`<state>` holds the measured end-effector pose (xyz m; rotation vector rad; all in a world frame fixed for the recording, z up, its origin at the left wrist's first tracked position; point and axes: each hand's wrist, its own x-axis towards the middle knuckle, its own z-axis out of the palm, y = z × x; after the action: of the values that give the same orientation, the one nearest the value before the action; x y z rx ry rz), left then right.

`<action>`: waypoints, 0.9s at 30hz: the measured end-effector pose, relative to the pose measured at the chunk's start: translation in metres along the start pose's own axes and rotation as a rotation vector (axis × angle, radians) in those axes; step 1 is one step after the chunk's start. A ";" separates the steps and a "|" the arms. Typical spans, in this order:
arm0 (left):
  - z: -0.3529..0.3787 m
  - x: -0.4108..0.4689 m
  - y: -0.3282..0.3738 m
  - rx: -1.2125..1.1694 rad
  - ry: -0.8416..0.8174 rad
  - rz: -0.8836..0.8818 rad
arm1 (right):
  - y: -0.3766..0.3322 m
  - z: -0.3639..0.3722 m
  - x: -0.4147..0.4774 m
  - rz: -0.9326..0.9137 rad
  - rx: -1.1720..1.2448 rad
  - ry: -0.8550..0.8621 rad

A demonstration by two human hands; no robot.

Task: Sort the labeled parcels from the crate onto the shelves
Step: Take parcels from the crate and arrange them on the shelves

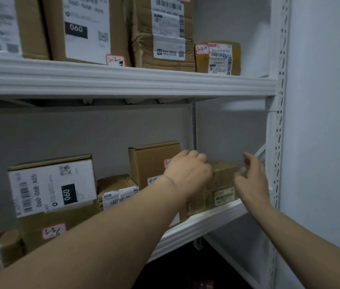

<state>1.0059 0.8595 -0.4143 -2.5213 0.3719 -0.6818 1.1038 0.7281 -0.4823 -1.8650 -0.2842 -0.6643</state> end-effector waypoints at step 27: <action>-0.283 0.023 -0.179 -0.118 0.015 -0.099 | -0.351 -0.085 0.071 -0.086 -0.173 -0.136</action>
<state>0.8974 0.8896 -0.0982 -2.6618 0.3025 -0.7368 0.9635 0.7788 -0.1454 -2.0774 -0.4077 -0.6380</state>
